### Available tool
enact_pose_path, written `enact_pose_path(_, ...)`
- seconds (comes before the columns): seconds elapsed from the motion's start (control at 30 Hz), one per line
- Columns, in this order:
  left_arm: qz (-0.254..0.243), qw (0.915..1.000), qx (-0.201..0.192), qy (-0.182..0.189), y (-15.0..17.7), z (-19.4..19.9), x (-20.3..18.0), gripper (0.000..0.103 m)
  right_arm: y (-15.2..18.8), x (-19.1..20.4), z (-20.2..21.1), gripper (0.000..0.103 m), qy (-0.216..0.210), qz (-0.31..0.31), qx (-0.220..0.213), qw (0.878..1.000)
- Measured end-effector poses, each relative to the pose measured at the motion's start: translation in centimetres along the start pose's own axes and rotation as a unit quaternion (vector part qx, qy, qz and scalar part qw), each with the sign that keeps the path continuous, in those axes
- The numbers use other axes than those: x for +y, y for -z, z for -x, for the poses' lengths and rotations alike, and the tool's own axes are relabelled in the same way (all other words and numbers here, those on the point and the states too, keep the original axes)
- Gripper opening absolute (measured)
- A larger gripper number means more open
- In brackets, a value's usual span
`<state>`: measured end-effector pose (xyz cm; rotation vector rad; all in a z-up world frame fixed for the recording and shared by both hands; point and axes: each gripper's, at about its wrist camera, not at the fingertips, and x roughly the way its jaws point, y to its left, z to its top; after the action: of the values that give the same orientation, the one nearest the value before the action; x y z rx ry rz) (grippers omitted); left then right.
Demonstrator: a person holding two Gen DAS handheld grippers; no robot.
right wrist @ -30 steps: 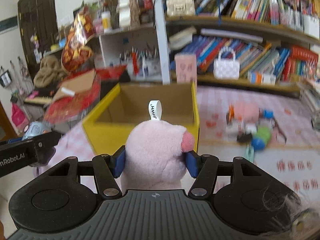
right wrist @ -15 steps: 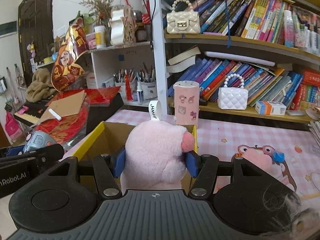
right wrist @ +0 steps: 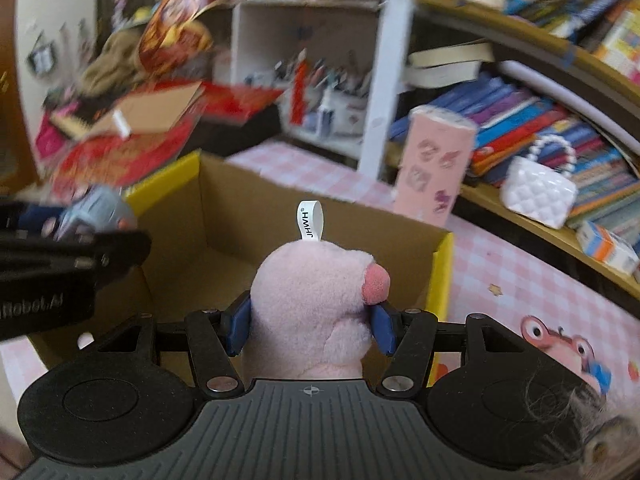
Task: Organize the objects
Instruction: 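Open both tools to drop the pig plush and the toy car into the box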
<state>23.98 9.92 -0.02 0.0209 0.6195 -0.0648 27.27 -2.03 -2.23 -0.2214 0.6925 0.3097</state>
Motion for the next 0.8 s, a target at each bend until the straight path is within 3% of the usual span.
enact_pose_path(0.17,-0.006,0.9999,0.016,0.000,-0.2,-1.8,-0.9,0.043,-0.7,-1.2,-1.4,0.056,-0.028,0.004,0.028,0.999)
enact_pose_path(0.53,-0.003,0.9995,0.030,-0.003,-0.6,-3.5,-1.4,0.043,-1.2,-1.8,-2.2,0.058,-0.039,0.043,0.034,0.998)
enact_pose_path(0.63,0.003,0.9997,0.022,-0.006,-0.7,-3.1,-1.3,0.055,-1.3,-2.0,-2.1,0.061,-0.039,0.037,0.032,0.998)
enact_pose_path(0.67,0.005,0.9999,0.015,-0.007,-0.8,-2.9,-1.3,0.063,-1.2,-2.1,-2.0,0.062,-0.041,0.034,0.028,0.998)
enact_pose_path(0.8,0.007,0.9999,-0.010,-0.005,-1.3,-1.4,-1.1,0.067,-1.2,-2.1,-1.5,0.074,-0.039,0.028,0.013,0.999)
